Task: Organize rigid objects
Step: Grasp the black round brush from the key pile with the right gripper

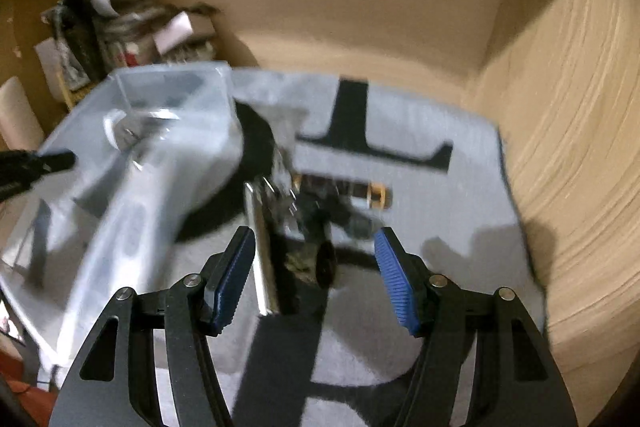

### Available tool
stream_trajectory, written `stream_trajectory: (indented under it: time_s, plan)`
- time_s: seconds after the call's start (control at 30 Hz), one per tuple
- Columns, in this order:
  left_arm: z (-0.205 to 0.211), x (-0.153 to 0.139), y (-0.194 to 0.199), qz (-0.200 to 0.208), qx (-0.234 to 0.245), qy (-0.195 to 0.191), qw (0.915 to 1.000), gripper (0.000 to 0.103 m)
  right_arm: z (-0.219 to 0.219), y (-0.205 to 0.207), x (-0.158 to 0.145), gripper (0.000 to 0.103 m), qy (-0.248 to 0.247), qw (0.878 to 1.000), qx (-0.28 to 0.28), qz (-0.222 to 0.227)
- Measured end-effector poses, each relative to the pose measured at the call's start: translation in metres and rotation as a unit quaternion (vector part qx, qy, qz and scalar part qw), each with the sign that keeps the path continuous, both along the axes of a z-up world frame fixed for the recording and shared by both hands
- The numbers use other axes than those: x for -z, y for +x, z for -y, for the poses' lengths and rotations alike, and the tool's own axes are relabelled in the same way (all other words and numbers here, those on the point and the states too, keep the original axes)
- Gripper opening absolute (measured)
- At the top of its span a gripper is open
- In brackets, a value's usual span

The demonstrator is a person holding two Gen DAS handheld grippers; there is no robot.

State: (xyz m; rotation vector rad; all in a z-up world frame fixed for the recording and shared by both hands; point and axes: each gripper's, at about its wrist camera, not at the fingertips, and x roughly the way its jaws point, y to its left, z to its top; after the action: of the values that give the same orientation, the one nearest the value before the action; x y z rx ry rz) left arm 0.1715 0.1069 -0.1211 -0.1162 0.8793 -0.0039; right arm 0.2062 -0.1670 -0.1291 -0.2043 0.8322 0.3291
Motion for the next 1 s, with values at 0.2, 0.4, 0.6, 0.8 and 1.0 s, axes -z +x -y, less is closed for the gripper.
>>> stream_trajectory:
  time_s: [0.2,0.4,0.6,0.8,1.0]
  plan:
    - [0.001,-0.001,0.001,-0.002,-0.005,0.000,1.0000,0.015,0.004,0.015,0.025,0.059,0.012,0.999,0.005,-0.037]
    - [0.001,-0.001,0.002,-0.003,-0.004,0.002,1.0000,0.015,0.005,0.016,0.026,0.033,0.026,0.999,-0.001,-0.035]
    - [-0.001,-0.001,0.001,-0.003,-0.005,0.000,1.0000,0.015,0.007,0.010,0.019,0.033,0.029,0.999,-0.003,-0.020]
    - [-0.002,-0.003,-0.001,0.002,-0.005,-0.002,1.0000,0.015,0.001,-0.001,-0.010,0.033,0.032,0.999,-0.017,0.018]
    - [-0.003,-0.005,-0.004,0.005,-0.004,-0.006,1.0000,0.014,-0.012,-0.008,-0.041,0.033,0.040,0.997,-0.039,0.060]
